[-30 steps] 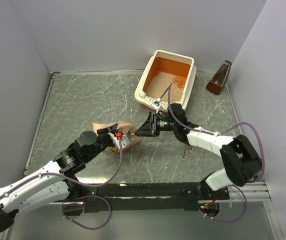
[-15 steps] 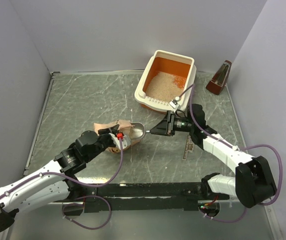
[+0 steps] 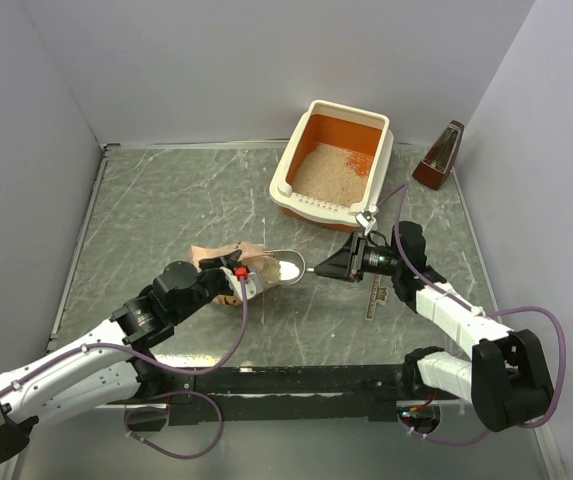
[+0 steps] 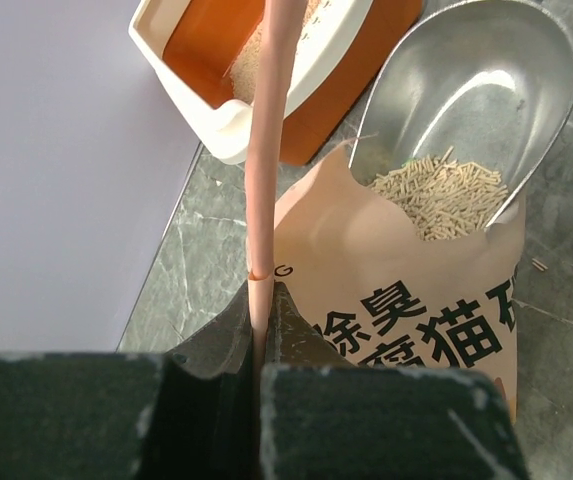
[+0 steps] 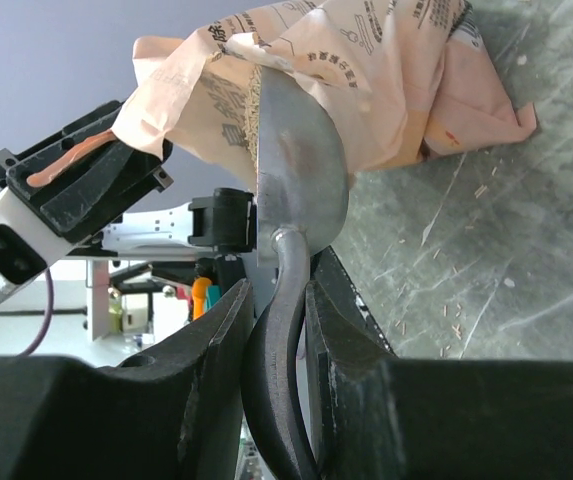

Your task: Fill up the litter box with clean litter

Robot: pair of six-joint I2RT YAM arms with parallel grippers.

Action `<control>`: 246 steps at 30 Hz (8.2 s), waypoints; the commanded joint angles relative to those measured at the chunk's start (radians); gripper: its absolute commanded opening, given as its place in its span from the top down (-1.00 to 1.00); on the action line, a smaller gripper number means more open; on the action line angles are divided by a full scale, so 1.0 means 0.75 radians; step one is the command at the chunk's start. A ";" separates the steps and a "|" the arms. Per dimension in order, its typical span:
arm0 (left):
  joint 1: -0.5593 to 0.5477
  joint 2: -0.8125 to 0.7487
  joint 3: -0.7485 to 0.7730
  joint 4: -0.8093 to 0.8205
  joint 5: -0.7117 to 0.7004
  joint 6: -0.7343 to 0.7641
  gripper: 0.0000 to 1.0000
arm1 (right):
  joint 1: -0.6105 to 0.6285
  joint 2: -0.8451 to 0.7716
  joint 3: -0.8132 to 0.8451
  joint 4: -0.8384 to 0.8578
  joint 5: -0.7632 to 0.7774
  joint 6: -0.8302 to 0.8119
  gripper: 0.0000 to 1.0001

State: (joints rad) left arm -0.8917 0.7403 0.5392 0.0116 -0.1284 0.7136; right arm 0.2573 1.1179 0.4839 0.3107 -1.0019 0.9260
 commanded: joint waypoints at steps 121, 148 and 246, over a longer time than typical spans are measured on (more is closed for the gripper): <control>-0.061 -0.052 -0.105 0.543 -0.201 -0.011 0.98 | -0.269 0.452 0.860 -0.477 1.006 -0.279 1.00; -0.065 -0.032 -0.120 0.553 -0.211 0.016 0.98 | 0.340 1.033 1.482 -0.270 2.369 -1.793 1.00; -0.145 0.036 -0.114 0.518 -0.250 0.053 0.98 | 0.688 0.646 1.306 -1.433 1.013 -0.891 1.00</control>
State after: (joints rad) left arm -0.9863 0.7815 0.4313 0.3061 -0.3458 0.7483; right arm 0.7311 1.5429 1.3670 -0.6369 -0.3573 0.3099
